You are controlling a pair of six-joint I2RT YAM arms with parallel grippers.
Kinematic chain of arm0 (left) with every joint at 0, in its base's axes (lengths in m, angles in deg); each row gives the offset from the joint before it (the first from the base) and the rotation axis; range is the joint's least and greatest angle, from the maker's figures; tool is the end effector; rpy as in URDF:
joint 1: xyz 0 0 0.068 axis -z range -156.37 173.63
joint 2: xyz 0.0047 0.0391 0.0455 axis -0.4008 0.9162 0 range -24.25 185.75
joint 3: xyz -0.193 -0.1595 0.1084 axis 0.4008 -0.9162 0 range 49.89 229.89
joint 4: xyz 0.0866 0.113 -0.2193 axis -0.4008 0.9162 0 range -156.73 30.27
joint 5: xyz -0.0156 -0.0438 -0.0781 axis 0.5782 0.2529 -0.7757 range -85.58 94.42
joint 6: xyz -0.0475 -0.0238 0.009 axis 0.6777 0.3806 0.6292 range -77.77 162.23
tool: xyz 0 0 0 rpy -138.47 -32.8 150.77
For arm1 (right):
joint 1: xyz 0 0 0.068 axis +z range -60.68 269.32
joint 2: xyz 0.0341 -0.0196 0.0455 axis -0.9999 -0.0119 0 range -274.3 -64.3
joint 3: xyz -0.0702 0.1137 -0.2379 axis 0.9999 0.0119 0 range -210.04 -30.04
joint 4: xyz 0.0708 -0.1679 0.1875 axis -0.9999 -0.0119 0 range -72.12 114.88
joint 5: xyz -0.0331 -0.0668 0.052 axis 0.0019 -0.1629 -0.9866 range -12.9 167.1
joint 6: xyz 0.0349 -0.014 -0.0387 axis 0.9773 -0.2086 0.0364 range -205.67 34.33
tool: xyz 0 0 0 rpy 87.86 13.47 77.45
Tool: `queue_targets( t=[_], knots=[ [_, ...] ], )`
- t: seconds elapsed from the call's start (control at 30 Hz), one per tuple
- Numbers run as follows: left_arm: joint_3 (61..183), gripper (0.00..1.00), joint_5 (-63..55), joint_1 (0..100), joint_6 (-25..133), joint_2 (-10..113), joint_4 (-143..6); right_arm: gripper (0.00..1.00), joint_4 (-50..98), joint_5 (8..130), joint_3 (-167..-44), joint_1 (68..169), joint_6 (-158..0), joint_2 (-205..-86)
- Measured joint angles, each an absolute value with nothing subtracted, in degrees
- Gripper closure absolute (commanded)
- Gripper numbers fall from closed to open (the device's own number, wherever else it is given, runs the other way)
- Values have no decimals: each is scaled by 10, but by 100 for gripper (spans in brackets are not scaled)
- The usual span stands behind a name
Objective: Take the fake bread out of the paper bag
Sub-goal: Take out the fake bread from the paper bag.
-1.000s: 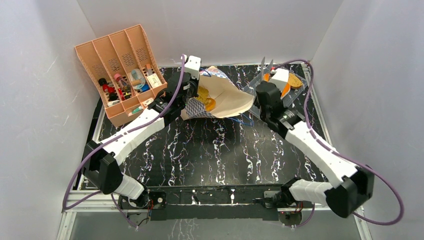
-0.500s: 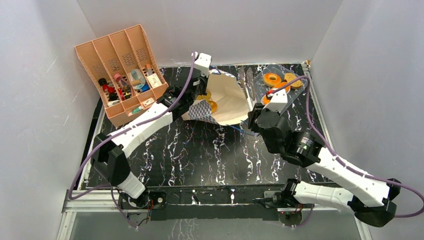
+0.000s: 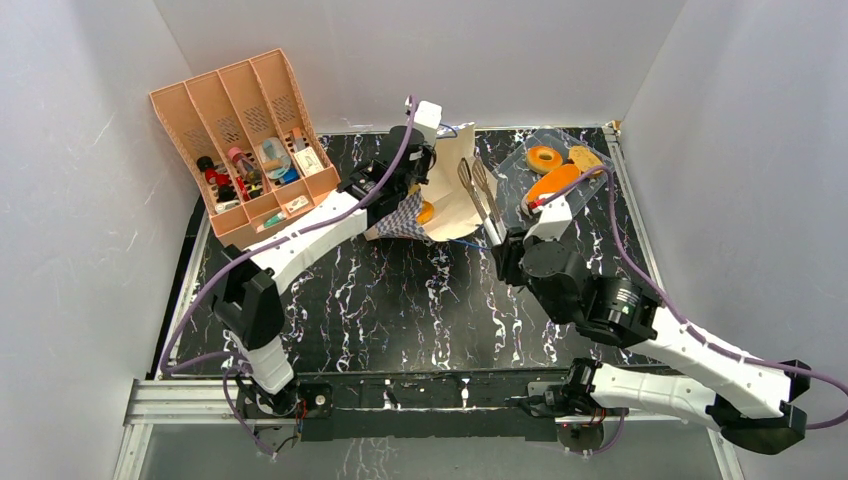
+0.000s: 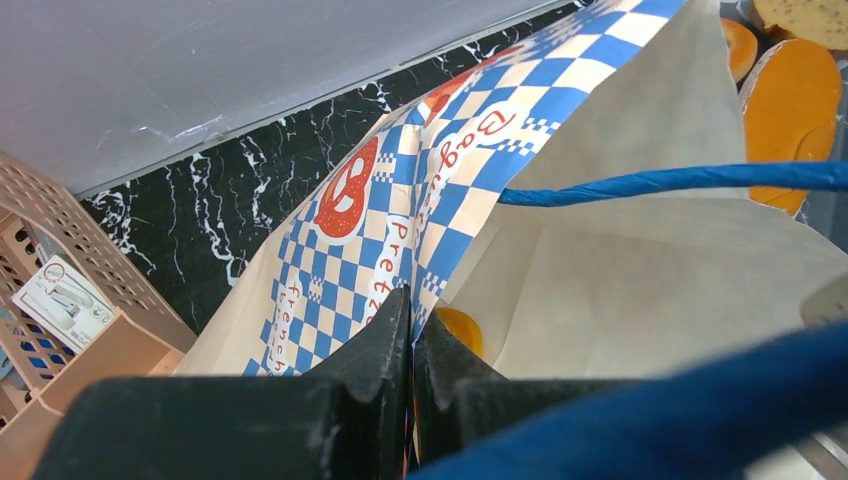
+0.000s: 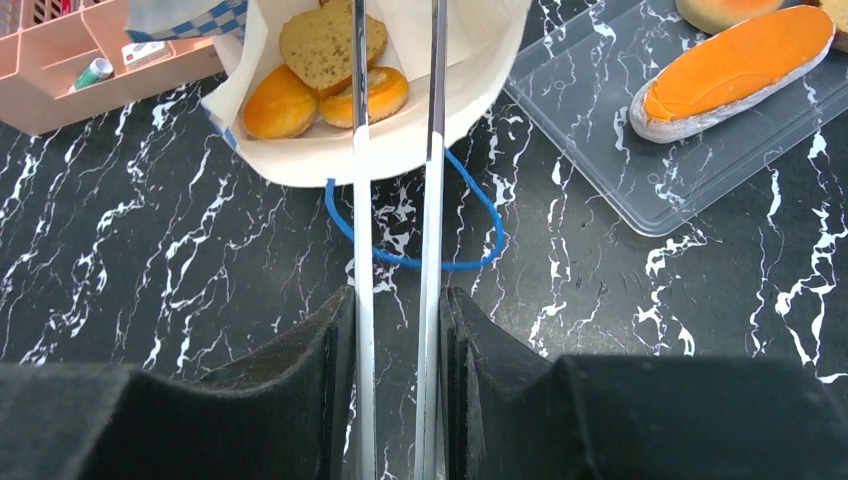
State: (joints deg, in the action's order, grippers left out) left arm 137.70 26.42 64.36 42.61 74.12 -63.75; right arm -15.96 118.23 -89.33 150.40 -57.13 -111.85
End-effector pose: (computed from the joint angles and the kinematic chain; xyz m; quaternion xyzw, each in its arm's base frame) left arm 0.3226 -0.2601 0.3637 0.1551 0.7645 -0.0730 0.6214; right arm 0.0968 0.1266 0.3678 -0.0553 0.8247 0.1195 0.5501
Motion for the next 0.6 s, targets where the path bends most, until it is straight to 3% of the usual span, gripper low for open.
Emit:
queue_targets(
  t=[0.23, 0.6],
  knots=[
    [1416, 100, 264, 644, 421, 779, -627, 88, -171, 1148, -890, 1504, -573, -1112],
    [1410, 100, 249, 651, 409, 766, -624, 90, -123, 1116, -854, 1504, -582, -1220]
  ],
)
